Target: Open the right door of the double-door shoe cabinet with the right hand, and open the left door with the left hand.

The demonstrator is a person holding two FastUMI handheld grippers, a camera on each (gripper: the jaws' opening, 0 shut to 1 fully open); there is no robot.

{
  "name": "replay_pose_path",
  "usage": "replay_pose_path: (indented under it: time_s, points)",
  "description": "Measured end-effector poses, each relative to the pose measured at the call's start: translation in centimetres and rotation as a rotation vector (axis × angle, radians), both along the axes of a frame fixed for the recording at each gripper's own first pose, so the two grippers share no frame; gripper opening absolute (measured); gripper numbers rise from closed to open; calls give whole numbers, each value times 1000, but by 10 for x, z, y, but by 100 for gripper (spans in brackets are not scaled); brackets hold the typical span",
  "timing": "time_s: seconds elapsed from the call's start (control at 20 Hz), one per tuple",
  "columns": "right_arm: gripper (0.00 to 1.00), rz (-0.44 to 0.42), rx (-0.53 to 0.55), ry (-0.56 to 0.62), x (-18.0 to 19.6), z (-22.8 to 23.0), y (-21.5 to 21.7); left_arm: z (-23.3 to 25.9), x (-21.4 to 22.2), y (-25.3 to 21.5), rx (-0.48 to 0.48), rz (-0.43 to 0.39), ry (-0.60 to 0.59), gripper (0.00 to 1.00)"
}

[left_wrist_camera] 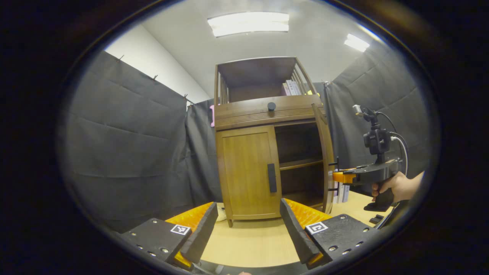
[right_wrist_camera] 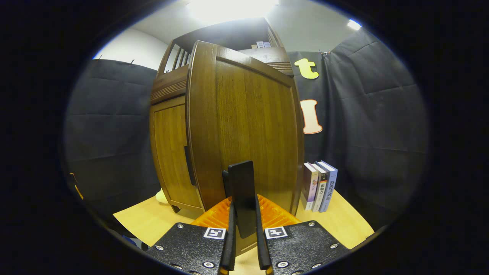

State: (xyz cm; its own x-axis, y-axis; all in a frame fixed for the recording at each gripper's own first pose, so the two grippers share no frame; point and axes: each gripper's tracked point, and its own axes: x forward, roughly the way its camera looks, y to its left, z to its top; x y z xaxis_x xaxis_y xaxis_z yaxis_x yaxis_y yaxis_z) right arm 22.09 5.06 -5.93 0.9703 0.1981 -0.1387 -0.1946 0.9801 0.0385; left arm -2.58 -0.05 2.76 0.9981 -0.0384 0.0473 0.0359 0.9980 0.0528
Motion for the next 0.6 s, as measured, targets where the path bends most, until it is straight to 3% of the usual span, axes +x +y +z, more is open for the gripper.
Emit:
replay_pose_path:
  time_s: [0.1,0.2,0.6]
  points:
    - [22,-8,-1,-3,-2,1,-8,2,0,-4,1,-17,-4,86]
    - [22,-23,-7,-6,-5,3,-16,1,2,-8,0,-34,-4,100]
    - [22,-145,-13,-9,-9,2,-62,6,3,-20,1,-69,-8,100]
